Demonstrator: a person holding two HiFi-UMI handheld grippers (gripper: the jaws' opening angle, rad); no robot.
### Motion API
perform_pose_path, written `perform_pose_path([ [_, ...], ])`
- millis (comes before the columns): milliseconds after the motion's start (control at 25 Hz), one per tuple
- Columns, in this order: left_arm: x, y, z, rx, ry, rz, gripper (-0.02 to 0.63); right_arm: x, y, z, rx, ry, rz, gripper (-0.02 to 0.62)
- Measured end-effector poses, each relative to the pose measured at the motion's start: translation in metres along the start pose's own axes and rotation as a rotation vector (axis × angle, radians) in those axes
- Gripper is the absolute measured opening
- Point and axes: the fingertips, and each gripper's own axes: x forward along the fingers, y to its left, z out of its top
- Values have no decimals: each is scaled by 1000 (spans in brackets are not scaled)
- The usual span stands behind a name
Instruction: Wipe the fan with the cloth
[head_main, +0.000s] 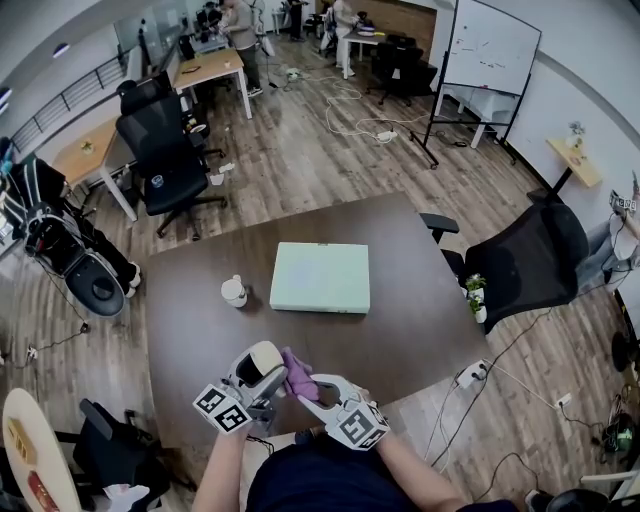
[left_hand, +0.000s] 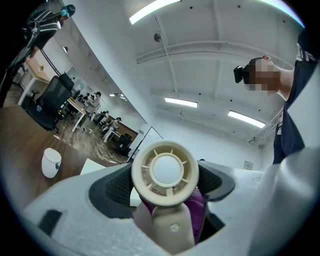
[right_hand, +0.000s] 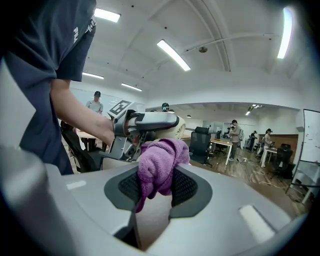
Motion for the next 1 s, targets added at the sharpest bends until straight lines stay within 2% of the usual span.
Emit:
perform_pose_path([
  [360,-1,13,8,-43,-57,53,380,-6,14,5,3,2,37,129],
  [760,-5,17,14,-66,-92,88,380,-17,39,18,-79,-18,100,129],
  [1000,-13,20,21,-79,-106,95,380,-14,51,25,-86,-32,142,129],
])
